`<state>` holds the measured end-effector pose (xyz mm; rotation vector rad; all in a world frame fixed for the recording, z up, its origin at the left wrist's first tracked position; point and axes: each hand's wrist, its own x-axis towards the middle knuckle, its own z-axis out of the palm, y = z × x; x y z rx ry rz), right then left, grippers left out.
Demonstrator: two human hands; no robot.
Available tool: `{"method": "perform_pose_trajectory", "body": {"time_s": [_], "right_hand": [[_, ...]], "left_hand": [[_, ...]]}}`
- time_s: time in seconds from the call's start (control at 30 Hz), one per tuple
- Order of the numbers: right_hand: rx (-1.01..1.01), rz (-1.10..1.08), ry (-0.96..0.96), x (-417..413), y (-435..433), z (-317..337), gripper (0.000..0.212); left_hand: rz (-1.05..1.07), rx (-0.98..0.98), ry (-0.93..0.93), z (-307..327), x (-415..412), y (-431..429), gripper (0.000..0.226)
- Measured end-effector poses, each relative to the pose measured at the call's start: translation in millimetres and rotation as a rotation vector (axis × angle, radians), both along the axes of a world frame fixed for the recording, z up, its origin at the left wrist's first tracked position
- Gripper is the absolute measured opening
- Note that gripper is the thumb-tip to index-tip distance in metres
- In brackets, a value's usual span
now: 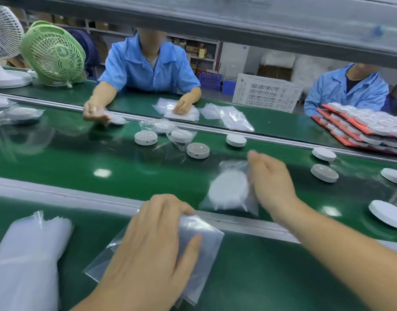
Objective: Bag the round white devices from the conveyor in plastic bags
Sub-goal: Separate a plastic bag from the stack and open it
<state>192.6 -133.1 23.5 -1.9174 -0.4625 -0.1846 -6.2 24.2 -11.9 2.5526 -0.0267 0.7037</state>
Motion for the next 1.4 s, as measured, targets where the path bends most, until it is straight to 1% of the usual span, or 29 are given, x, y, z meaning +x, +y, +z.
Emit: {"method": "perform_pose_trajectory", "body": {"time_s": [0.07,0.1,0.17,0.23,0.27,0.33,0.37,0.43,0.47,0.5,0.53,0.57,0.6,0.63,0.7,0.8,0.83,0.87,0.9,0.93,1.0,1.03,1.1,1.17,1.2,1.27,1.3,1.33,1.4], "right_hand": [[0.119,-0.144,0.280,58,2,2,0.029],[0.136,-0.174,0.395,82,4,2,0.027],[0.036,-0.193,0.493,119,9,-3,0.030],[-0.125,-0.211,0.513,139,17,-11,0.032],[-0.243,-0.211,0.495,143,22,-15,0.032],[-0.497,-0.170,0.365,138,37,-22,0.032],[-0.607,-0.113,0.287,132,46,-28,0.038],[-0.839,0.031,0.152,111,59,-39,0.067],[-0.967,0.079,0.038,99,61,-43,0.076],[-1.075,0.100,-0.127,89,61,-47,0.078],[-1.134,0.099,-0.301,81,57,-48,0.072],[-1.139,0.097,-0.416,73,52,-46,0.063],[-1.106,0.099,-0.462,66,46,-44,0.056],[-1.045,0.095,-0.453,59,41,-43,0.050],[-0.822,0.058,-0.310,44,33,-41,0.043],[-0.242,0.075,0.037,11,10,-33,0.039],[-0.124,0.126,0.074,-5,-3,-29,0.034],[-0.091,0.215,0.004,-22,-18,-28,0.027],[-0.129,0.332,-0.163,-41,-33,-27,0.019],[-0.205,0.425,-0.364,-58,-45,-26,0.017],[-0.346,0.600,-0.728,-78,-61,-28,0.023],[-0.385,0.639,-0.835,-83,-64,-29,0.023],[-0.361,0.640,-0.906,-91,-60,-30,0.021],[-0.167,0.590,-0.828,-100,-51,-33,0.024],[-0.030,0.529,-0.724,-105,-46,-34,0.026],[0.200,0.395,-0.492,-112,-38,-35,0.028],[0.252,0.354,-0.390,-115,-35,-34,0.028],[0.267,0.354,-0.293,-116,-33,-33,0.030],[0.271,0.460,-0.064,-115,-34,-28,0.038]], "left_hand": [[-0.052,0.177,0.107,-6,5,7,0.031],[-0.094,0.229,0.143,-8,7,8,0.031],[-0.176,0.234,0.143,-16,11,9,0.025],[-0.231,0.208,0.105,-20,15,9,0.021],[-0.244,0.192,0.102,-20,16,9,0.018],[-0.274,0.182,0.070,-24,17,11,0.015],[-0.284,0.182,0.061,-25,16,12,0.014],[-0.291,0.211,0.061,-22,15,13,0.013],[-0.292,0.232,0.078,-20,14,13,0.013],[-0.291,0.251,0.090,-18,13,12,0.014],[-0.288,0.255,0.103,-15,12,11,0.014],[-0.283,0.241,0.104,-15,10,10,0.013],[-0.267,0.218,0.101,-14,9,9,0.012],[-0.239,0.197,0.096,-14,7,8,0.011],[-0.177,0.147,0.106,-14,4,6,0.014],[-0.074,-0.009,0.097,-13,3,7,0.025],[-0.042,-0.060,0.094,-12,4,8,0.027],[-0.021,-0.115,0.096,-12,4,8,0.027],[-0.010,-0.173,0.090,-11,4,8,0.023],[-0.004,-0.230,0.082,-10,5,7,0.017],[-0.002,-0.337,0.075,-10,5,6,0.010],[-0.024,-0.387,0.087,-10,5,5,0.010],[-0.150,-0.502,0.130,-7,3,3,0.010],[-0.330,-0.605,0.171,-2,0,0,0.023],[-0.378,-0.616,0.180,1,-2,-3,0.034],[-0.397,-0.640,0.156,2,-4,-11,0.056],[-0.372,-0.675,0.110,1,-4,-16,0.058],[-0.325,-0.707,0.030,0,-3,-22,0.054],[-0.199,-0.767,-0.163,0,-1,-30,0.033]]}}
